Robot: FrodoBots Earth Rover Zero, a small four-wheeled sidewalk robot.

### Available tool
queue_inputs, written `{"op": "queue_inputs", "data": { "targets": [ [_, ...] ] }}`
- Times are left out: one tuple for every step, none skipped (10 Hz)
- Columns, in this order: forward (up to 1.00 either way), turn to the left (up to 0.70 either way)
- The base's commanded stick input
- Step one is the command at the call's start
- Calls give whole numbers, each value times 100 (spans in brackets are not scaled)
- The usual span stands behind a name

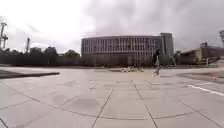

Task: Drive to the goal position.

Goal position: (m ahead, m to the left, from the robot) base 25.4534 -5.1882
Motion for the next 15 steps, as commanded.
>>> {"op": "queue_inputs", "data": {
  "targets": [
    [70, 0],
    [70, 0],
    [70, 0],
    [70, 0],
    [70, 0],
    [70, 0],
    [70, 0],
    [70, 0],
    [70, 0],
    [70, 0],
    [70, 0],
    [70, 0],
    [70, 0],
    [70, 0],
    [70, 0]
  ]
}}
